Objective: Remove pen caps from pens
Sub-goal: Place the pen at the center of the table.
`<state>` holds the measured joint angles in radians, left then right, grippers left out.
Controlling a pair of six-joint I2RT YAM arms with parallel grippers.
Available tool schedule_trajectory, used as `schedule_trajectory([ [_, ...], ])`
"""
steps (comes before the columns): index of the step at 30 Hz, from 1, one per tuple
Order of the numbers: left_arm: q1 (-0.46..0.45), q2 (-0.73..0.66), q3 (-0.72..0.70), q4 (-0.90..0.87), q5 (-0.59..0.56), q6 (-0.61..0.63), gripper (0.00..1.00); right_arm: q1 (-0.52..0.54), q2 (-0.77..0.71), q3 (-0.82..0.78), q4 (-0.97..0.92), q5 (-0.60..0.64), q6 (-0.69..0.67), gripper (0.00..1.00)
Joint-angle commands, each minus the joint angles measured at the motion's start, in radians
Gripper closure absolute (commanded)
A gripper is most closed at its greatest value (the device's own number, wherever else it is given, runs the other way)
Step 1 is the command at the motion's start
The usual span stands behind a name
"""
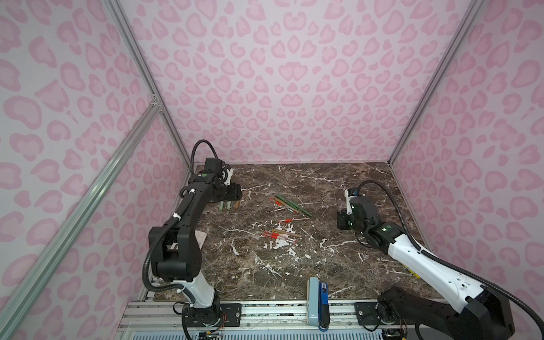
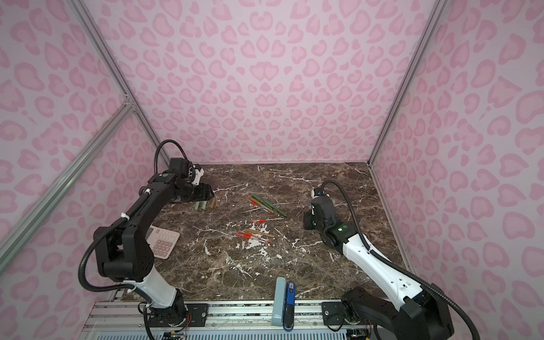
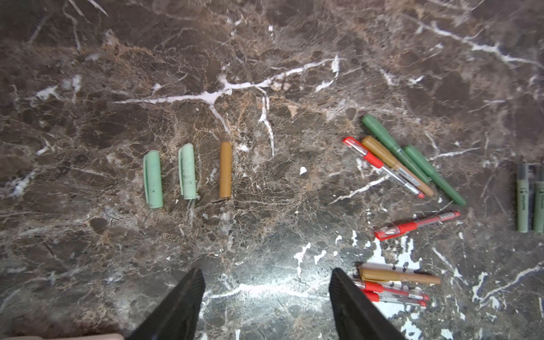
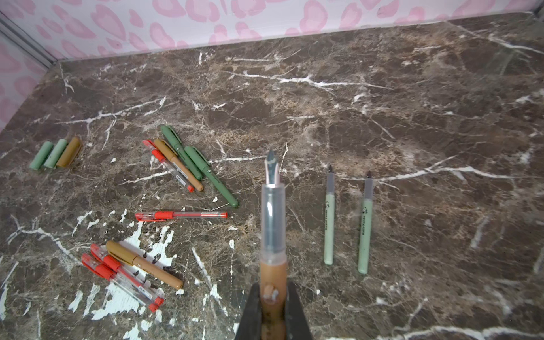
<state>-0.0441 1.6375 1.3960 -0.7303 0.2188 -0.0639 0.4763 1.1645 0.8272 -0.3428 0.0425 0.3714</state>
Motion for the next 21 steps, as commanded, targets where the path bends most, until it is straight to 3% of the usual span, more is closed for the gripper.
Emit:
schedule_trajectory([
  [1, 0.0, -0.109, -0.107, 0.102, 0.049, 0.009, 0.23, -0.015, 0.084, 0.045, -0.002, -0.023, -0.034, 1.0],
  [12, 0.001, -0.461, -0.407, 0.265, 0.077, 0.049, 0.05, -0.083, 0.425, 0.237, -0.053, -0.088, -0.062, 1.0],
  [21, 0.047, -0.569, -0.527, 0.337, 0.113, 0.056, 0.01, -0.106, 0.587, 0.262, -0.013, -0.09, -0.065, 1.0],
])
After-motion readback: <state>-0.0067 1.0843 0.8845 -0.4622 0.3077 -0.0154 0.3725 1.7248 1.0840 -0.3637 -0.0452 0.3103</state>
